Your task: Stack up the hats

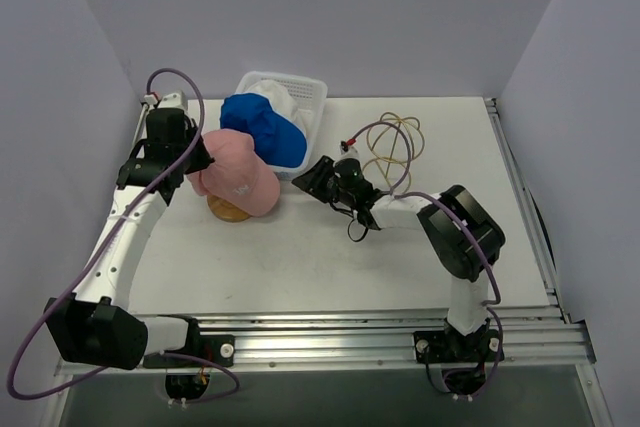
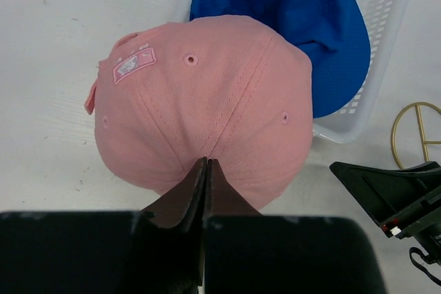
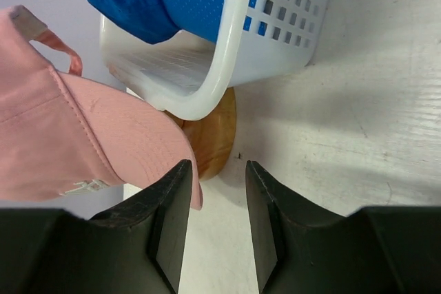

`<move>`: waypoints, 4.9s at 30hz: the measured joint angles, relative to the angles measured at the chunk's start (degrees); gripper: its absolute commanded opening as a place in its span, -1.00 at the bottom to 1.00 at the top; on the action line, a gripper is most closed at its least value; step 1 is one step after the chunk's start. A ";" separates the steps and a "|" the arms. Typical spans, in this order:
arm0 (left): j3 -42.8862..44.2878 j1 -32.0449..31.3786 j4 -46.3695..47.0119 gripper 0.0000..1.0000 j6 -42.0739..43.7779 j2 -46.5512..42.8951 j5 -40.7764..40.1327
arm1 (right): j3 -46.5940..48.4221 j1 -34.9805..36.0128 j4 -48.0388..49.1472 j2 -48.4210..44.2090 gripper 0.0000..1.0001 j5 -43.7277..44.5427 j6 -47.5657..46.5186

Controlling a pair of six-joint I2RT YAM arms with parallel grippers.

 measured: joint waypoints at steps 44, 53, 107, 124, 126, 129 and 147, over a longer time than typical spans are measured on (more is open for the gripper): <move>10.71 3.69 -4.52 -0.12 1.79 -2.97 -2.45 | 50.51 9.66 -28.70 18.93 -0.35 2.12 -35.28; 10.43 4.37 -4.11 -0.12 2.91 0.63 0.63 | 50.60 10.29 -29.42 18.91 -0.36 1.97 -36.17; 12.37 4.63 -0.57 0.26 6.49 0.04 4.02 | 58.01 3.96 -33.24 22.10 -1.00 16.24 -45.44; 12.70 4.61 -3.23 0.29 6.34 -5.03 6.71 | 56.30 4.50 -34.80 6.32 -1.00 18.36 -47.80; 12.70 4.59 -3.58 0.30 6.40 -5.03 7.69 | 56.30 4.85 -35.10 4.66 -1.00 19.61 -48.41; 12.50 4.55 -3.50 0.31 6.45 -5.18 9.77 | 56.24 6.08 -37.00 2.43 -1.00 21.57 -49.22; 2.84 4.28 1.27 0.39 2.25 -13.07 31.95 | 26.99 12.87 -44.46 -33.77 -1.00 24.87 -42.49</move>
